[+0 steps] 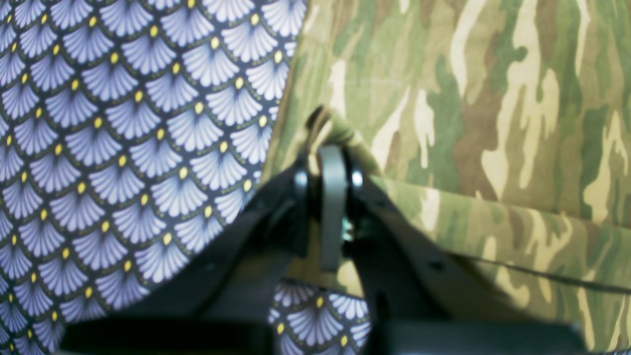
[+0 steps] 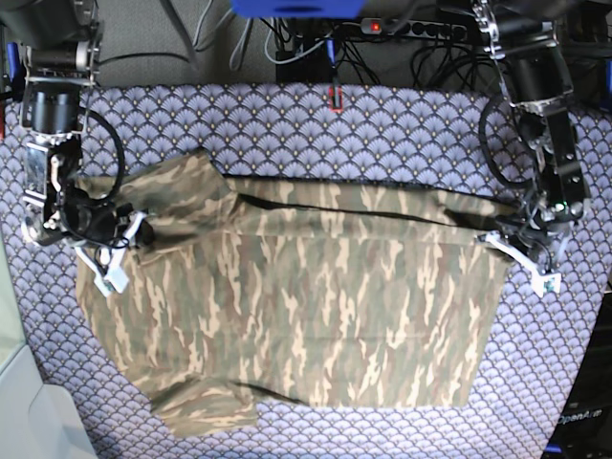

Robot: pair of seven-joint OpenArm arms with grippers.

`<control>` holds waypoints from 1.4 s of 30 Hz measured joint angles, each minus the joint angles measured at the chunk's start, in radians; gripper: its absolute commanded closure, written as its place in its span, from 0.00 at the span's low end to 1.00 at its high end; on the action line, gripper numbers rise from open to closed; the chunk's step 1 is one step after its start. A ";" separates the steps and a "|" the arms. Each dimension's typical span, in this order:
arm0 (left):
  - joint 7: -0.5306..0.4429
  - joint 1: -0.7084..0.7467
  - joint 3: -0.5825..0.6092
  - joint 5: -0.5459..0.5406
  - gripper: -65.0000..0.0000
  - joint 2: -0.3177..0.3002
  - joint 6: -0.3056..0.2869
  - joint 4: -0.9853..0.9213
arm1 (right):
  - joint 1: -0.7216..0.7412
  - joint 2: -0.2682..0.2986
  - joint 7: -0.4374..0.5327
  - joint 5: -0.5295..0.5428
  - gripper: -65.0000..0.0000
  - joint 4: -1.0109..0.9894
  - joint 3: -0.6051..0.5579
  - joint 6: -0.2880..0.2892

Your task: Fold the T-shirt properly

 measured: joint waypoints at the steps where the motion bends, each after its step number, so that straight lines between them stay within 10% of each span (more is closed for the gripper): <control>1: 0.000 0.000 0.000 0.000 0.99 0.000 0.000 0.000 | 0.000 0.000 0.000 0.000 1.00 0.000 -0.001 0.000; 29: 0.003 0.000 0.000 0.000 0.99 0.000 0.000 0.000 | 0.070 0.035 -0.018 0.003 1.00 0.069 0.003 0.000; 42: 0.003 0.000 0.000 0.000 0.99 0.000 0.000 0.000 | 0.068 0.036 -0.008 0.001 0.61 -0.022 0.003 -0.002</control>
